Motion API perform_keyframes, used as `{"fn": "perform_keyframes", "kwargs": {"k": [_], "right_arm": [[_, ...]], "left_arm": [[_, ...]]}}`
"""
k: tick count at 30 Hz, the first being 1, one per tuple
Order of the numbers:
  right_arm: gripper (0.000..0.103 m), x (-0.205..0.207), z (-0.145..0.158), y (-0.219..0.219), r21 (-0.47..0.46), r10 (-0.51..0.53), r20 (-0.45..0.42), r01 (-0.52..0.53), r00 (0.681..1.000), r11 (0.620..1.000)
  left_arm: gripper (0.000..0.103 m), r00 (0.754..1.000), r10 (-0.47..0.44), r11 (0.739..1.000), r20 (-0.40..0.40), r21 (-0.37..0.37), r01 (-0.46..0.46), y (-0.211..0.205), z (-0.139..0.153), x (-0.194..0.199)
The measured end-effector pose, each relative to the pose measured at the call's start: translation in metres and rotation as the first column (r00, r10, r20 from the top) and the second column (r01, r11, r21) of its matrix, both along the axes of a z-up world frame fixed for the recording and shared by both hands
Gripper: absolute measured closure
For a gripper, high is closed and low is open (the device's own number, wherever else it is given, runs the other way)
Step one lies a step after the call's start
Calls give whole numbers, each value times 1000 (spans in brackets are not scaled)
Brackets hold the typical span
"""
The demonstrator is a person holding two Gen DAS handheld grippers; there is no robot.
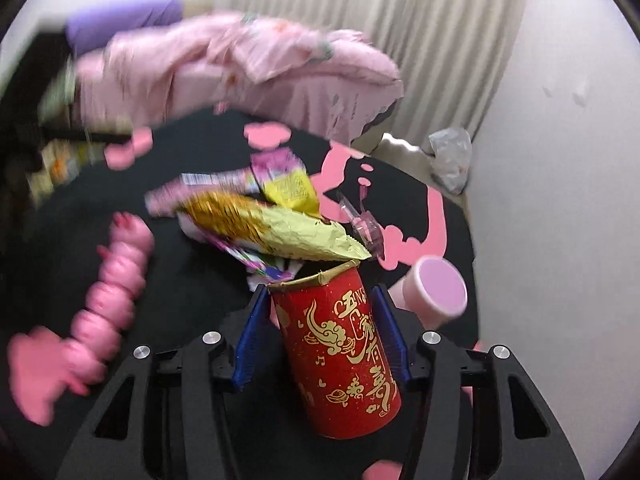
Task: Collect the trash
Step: 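Close the right tool around the red-gold can while the left tool reaches the pink lollipop card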
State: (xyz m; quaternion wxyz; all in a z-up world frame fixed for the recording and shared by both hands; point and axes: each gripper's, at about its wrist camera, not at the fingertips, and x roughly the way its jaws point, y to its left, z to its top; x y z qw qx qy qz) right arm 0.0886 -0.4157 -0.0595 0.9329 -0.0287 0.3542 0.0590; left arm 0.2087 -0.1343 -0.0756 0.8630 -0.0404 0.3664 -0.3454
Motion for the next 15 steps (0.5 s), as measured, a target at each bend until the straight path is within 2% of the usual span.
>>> {"fn": "perform_keyframes", "kwargs": {"k": [2,4,6,8,11,15], "right_arm": [[53,-11,4,-15,112,-45,14,43,999,993],[53,-27,3,-32,202,-103,33,94,994,975],[53,-34,0,-41,237,-144,48,129,988,963],[53,-43,-4,-49,257,-177,53,158,983,953],[53,-51,-11,-59,259,-224,52,204,973,944],[53,-65,-12,-73,252,-277,82,249,958,935]], "left_arm": [[44,999,-42,999,-2,-15,42,-10,4,-2],[39,995,-104,994,-6,-25,103,-27,10,-1],[39,989,-151,989,-12,-8,150,-49,15,1],[39,980,-196,980,-14,6,196,-78,20,2],[39,976,-214,977,-36,18,215,-118,22,11],[39,979,-156,985,-129,52,163,-177,8,44]]}}
